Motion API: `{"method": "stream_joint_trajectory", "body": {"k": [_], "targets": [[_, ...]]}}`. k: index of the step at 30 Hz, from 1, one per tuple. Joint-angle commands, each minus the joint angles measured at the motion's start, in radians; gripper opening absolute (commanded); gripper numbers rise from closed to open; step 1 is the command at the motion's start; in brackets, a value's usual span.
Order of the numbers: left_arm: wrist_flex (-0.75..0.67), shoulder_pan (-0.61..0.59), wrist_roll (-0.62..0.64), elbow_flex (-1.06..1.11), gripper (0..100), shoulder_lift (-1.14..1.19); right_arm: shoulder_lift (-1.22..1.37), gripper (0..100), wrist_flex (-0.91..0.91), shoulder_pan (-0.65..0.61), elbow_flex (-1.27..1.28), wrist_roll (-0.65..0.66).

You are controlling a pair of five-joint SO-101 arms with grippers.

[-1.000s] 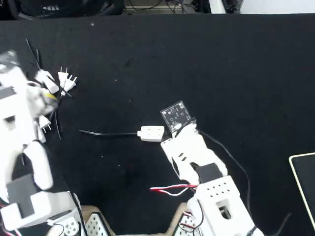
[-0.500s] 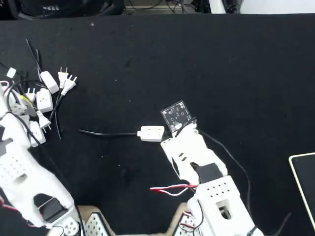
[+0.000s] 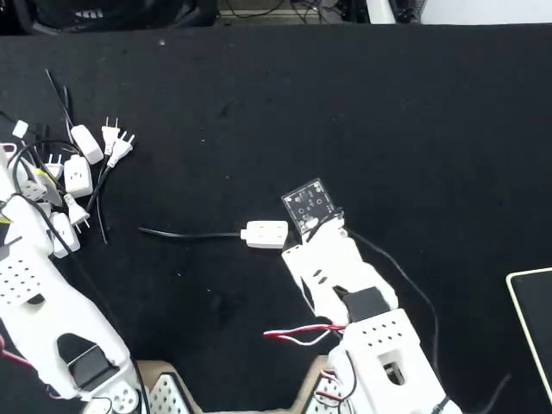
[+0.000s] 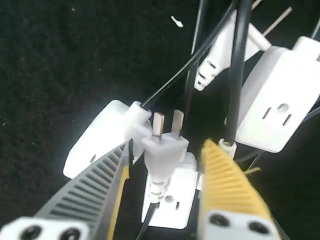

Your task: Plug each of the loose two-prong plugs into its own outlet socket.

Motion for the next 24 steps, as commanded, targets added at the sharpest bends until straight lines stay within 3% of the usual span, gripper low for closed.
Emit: {"method": "stream_joint_trajectory", "body": {"k": [1,7,12,16,20,24], "targets": [[0.008,0.045,0.023,0.002,10,-0.025,-0.022,14.9,-0.021,0.026,-0.008,-0.003],[0.084,0.059,0.025,-0.028,3,-0.046,-0.021,14.9,-0.021,0.026,-0.008,-0.003],[0.209,0.053,0.018,-0.143,3,-0.144,-0.025,14.9,-0.021,0.031,-0.008,-0.003],[0.213,0.073,0.02,-0.127,3,-0.262,-0.025,14.9,-0.02,0.034,-0.012,-0.009],[0.213,0.15,0.021,-0.016,3,-0.374,-0.025,14.9,-0.021,0.1,-0.022,-0.023],[0.212,0.309,0.02,0.2,3,-0.493,-0.025,14.9,-0.021,0.242,-0.058,-0.178]]}}
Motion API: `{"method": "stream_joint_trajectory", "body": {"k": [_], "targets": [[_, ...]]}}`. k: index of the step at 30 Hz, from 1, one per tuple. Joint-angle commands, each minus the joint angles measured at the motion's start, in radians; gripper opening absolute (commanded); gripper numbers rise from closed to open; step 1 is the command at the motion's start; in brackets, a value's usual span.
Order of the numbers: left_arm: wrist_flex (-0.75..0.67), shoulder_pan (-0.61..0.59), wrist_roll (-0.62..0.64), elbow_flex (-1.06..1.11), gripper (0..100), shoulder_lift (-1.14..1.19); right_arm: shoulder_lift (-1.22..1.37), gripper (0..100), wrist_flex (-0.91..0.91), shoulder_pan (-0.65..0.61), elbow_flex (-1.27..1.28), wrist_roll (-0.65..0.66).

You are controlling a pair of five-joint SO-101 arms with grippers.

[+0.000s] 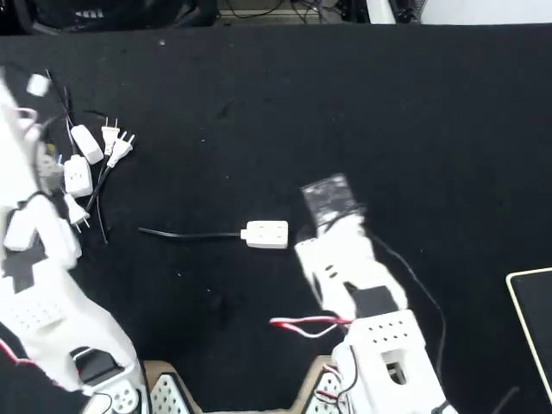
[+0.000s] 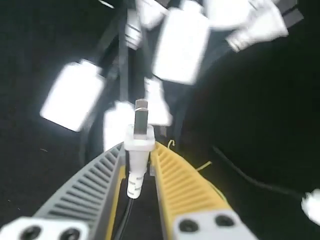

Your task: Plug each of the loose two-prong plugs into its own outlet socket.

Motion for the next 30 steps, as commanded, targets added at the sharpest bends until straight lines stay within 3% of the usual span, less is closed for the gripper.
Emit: {"method": "stream_joint_trajectory", "body": {"k": [1,15,22,27,30], "targets": [[0.008,0.199,0.003,0.214,3,-0.175,-0.025,14.9,-0.021,0.164,-0.062,-0.15],[-0.236,1.017,0.003,0.51,3,-0.43,-0.025,14.9,-0.051,0.215,-0.058,-0.176],[-0.456,1.121,0.009,0.524,7,-0.428,-0.025,14.9,-0.051,0.216,-0.058,-0.176],[-0.468,1.119,0.011,0.519,24,-0.431,-0.025,14.9,-0.051,0.216,-0.058,-0.18],[-0.445,1.107,0.003,0.507,23,-0.44,-0.025,14.9,-0.051,0.216,-0.058,-0.18]]}}
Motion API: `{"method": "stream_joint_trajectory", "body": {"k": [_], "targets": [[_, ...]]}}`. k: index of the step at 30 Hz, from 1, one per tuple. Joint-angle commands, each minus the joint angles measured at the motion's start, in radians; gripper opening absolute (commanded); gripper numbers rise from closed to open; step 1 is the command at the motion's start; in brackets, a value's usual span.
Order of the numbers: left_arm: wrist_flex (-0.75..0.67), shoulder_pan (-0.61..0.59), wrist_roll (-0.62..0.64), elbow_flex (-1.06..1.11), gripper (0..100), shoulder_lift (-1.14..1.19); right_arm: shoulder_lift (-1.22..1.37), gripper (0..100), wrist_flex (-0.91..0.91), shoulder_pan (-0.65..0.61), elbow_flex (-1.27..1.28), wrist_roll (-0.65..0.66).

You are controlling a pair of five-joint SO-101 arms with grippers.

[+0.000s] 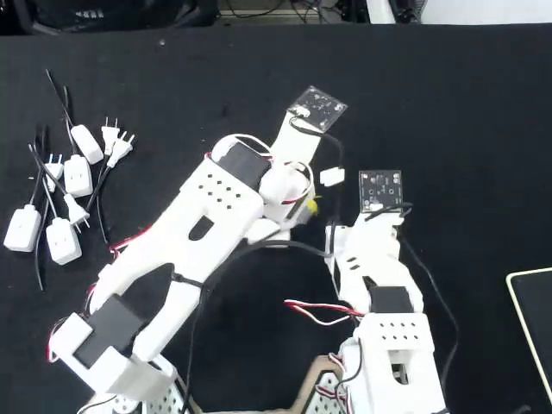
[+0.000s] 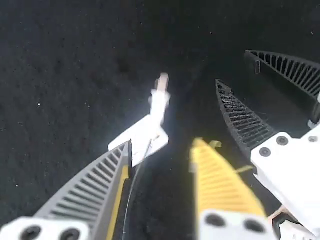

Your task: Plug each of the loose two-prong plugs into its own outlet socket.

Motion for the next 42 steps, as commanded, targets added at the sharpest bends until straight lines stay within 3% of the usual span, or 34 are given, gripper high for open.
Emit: {"method": "stream_joint_trajectory", "body": {"k": [1,5,8,11,14,19,23,28,32,34,37,42], "targets": [[0.038,-0.019,0.005,-0.047,22,-0.068,-0.019,14.9,-0.025,0.026,-0.053,-0.008],[0.195,-0.108,-0.006,-0.116,21,-0.092,-0.019,15.1,-0.021,0.02,-0.053,-0.009],[0.279,-0.217,-0.109,-0.116,21,-0.095,-0.016,15.2,-0.02,0.003,-0.053,-0.012],[0.35,-0.305,-0.207,-0.059,21,-0.091,-0.013,15.2,-0.018,-0.086,-0.053,-0.012],[0.334,-0.369,-0.25,0.053,21,-0.112,-0.012,15.2,-0.009,-0.173,-0.051,-0.005],[0.071,-0.469,-0.247,0.337,21,-0.23,-0.012,15.3,0.071,-0.229,-0.09,0.14],[-0.183,-0.507,-0.153,0.59,21,-0.341,-0.01,16.5,0.143,-0.193,-0.171,0.281],[-0.456,-0.542,-0.057,0.802,21,-0.385,0.021,30.2,0.299,-0.193,-0.262,0.48],[-0.592,-0.575,0.075,0.906,21,-0.391,0.114,25.6,0.322,-0.187,-0.311,0.717],[-0.638,-0.598,0.135,0.941,21,-0.394,0.171,23.1,0.322,-0.187,-0.341,0.766],[-0.703,-0.607,0.242,0.995,21,-0.385,0.274,22.3,0.322,-0.187,-0.432,0.618],[-0.804,-0.613,0.316,1.064,21,-0.393,0.461,22.3,0.315,-0.247,-0.584,0.075]]}}
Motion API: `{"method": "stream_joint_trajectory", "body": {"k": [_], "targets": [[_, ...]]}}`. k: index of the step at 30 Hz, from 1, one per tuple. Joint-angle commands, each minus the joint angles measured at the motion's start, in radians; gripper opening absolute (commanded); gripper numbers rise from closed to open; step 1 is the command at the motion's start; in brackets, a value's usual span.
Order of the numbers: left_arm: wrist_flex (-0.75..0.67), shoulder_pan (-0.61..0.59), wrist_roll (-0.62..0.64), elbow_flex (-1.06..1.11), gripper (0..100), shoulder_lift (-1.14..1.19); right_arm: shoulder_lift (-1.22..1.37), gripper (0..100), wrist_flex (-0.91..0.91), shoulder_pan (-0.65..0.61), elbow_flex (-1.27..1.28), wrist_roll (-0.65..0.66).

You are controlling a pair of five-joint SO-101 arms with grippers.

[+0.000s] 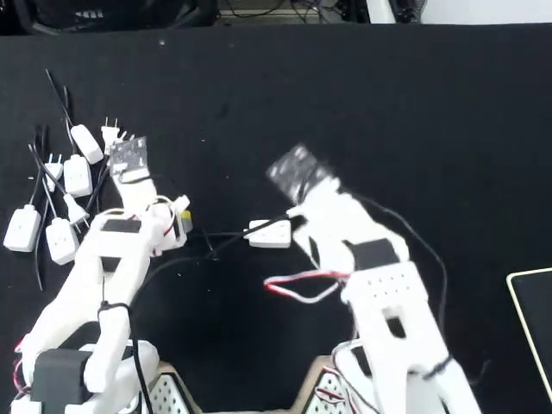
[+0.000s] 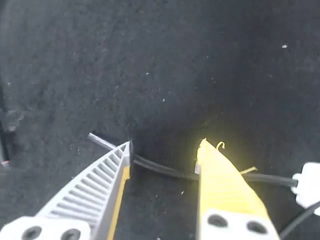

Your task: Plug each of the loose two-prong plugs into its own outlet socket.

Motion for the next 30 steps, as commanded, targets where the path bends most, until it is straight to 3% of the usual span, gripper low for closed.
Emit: {"method": "stream_joint_trajectory", "body": {"k": [1,4,8,13,21,30], "targets": [[-0.074,-0.016,0.051,0.022,21,-0.032,0.159,22.3,-0.002,-0.069,-0.162,-0.476],[-0.072,-0.015,0.051,0.024,21,-0.026,0.262,22.3,-0.044,-0.11,-0.183,-0.6],[-0.071,-0.015,0.051,0.024,21,-0.028,0.377,22.3,-0.137,-0.087,-0.183,-0.666],[-0.071,-0.01,0.051,0.024,21,-0.031,0.473,22.4,-0.15,-0.071,-0.191,-0.847],[-0.068,-0.015,0.051,0.024,21,-0.035,0.513,22.4,-0.192,-0.063,-0.189,-0.861],[-0.069,-0.015,0.051,0.025,21,-0.035,0.507,22.2,-0.198,0.12,-0.186,-0.867]]}}
